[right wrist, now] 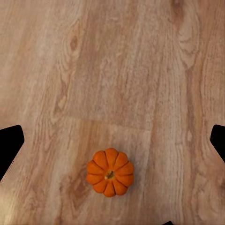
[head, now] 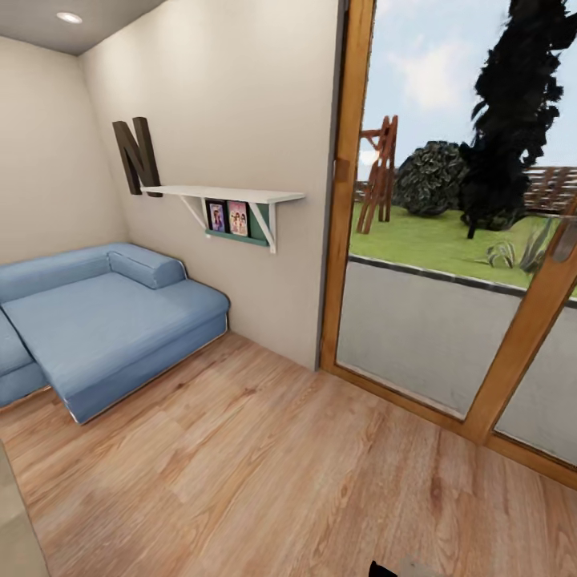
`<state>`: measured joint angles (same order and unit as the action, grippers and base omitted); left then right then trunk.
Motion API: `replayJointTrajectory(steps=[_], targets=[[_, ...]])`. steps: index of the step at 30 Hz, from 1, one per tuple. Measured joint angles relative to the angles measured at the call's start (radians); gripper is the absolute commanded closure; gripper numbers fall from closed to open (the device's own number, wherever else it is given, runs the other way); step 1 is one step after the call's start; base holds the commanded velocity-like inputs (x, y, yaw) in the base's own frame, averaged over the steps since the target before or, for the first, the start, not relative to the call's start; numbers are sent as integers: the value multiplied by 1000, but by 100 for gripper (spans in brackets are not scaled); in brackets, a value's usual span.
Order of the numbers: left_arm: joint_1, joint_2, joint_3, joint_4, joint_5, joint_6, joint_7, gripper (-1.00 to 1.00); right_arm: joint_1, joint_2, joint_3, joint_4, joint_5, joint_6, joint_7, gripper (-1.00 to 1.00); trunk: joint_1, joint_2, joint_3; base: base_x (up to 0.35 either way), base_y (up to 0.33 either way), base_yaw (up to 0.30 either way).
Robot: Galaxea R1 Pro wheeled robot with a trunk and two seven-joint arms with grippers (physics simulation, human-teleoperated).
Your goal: Place each of the two pumpkins and all three candles from the living room inside a cabinet in the living room (use any cabinet), then make sure every cabinet is closed, and position the cauldron so it is next to a table in the living room.
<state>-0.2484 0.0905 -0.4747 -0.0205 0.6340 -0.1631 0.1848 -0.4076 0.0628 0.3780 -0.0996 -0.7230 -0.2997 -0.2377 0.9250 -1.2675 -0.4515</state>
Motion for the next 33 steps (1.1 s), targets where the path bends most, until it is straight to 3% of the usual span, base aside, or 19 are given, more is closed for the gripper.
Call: replayJointTrajectory(steps=[33], targets=[[0, -6, 2, 0, 9, 0, 0, -100, -1, 0, 0, 0, 0, 1, 0, -100, 0, 0, 0, -8, -14, 0]])
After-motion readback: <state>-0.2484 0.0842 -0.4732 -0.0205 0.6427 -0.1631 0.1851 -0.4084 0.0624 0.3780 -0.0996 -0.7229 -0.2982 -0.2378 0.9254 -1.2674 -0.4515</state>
